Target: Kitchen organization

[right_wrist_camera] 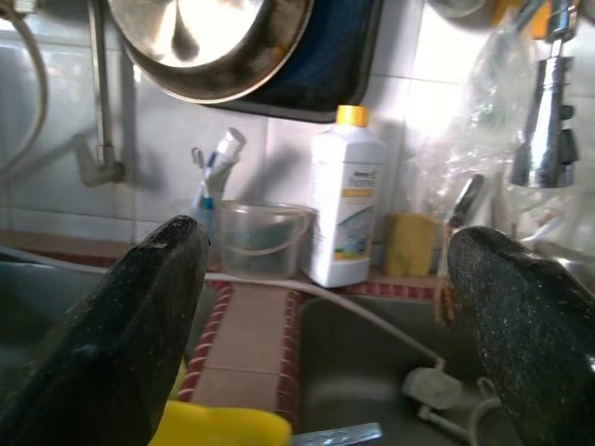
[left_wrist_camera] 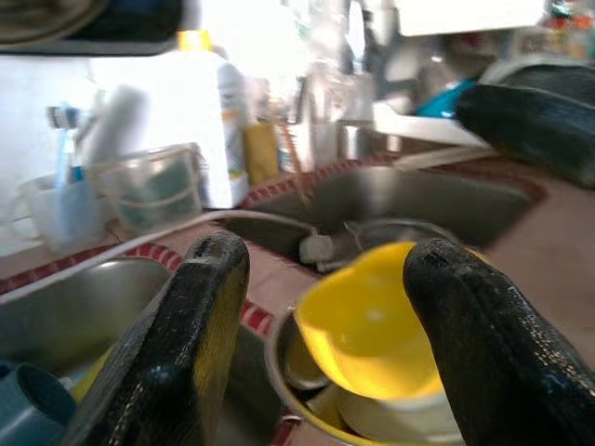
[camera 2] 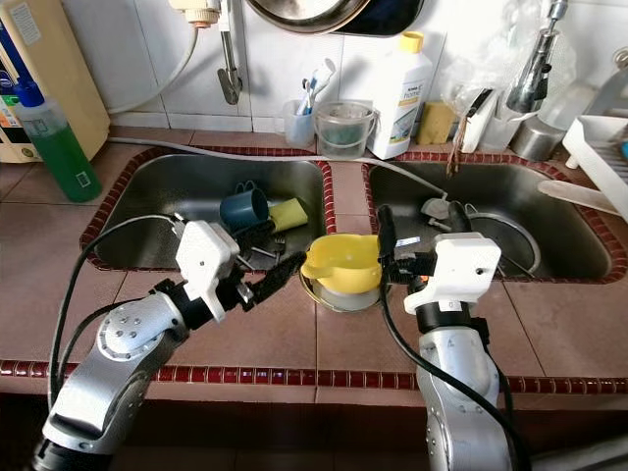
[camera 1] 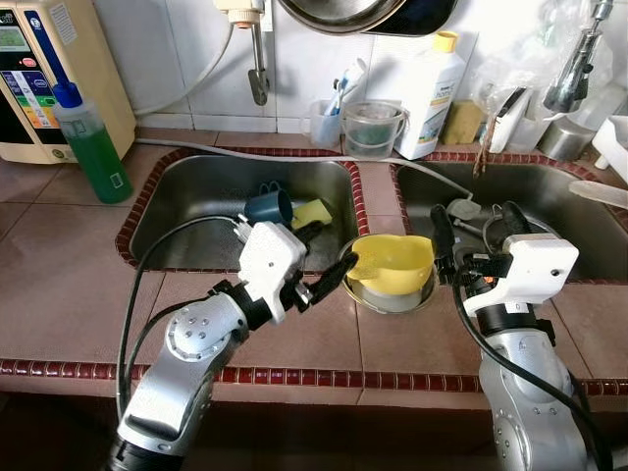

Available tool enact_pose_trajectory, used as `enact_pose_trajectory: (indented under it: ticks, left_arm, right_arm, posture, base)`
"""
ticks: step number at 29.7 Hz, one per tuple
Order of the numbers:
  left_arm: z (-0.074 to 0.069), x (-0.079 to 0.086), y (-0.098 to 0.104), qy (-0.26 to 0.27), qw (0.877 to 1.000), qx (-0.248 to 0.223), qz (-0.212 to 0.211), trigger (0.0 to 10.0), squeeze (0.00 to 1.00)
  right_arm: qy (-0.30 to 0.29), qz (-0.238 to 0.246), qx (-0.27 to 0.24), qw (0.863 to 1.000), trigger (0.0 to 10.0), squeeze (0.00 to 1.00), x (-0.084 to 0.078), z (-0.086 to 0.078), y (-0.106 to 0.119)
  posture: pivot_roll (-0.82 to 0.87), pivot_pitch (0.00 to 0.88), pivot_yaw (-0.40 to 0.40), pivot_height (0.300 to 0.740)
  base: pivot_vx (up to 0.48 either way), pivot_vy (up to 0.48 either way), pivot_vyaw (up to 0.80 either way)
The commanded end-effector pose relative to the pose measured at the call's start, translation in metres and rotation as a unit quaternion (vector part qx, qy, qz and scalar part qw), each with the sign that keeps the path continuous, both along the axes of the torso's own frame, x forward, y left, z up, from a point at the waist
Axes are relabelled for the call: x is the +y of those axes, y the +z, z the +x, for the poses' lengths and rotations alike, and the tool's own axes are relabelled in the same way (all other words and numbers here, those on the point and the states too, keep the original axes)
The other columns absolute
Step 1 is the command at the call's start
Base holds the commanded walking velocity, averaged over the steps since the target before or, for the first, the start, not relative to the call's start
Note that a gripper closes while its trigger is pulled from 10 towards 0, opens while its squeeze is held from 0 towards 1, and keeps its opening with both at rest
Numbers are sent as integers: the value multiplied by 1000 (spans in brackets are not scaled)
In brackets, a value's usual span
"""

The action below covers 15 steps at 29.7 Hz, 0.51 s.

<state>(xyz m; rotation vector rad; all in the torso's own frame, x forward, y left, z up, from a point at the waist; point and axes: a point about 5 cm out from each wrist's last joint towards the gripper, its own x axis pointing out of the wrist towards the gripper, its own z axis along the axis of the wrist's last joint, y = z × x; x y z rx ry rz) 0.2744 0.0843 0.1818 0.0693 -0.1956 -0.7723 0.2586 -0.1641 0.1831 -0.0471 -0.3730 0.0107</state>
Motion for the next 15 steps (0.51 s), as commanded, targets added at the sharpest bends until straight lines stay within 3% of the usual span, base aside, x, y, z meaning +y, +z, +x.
enact_pose_trajectory:
  ticks: [1,5,15]
  left_arm:
    - [2,3,1,14,1000,3,-7,10000,0]
    - [1,3,3,17,1000,-4,-11,10000,0]
    - [0,5,4,25,999,5,-21,10000,0]
  right_arm:
    - [-7,-6,-16,1000,10000,0,-2,1,7]
    - [-4,-5,-17,1000,10000,0,2,3,8]
    - [7,-8,-15,1000,10000,0,6,5,7]
  posture:
    - [-241,65,-12,732]
    - [-234,66,-18,732]
    - [-224,69,-26,732]
  base:
    - [0,0,0]
    - [0,0,0]
    - [0,-467,0]
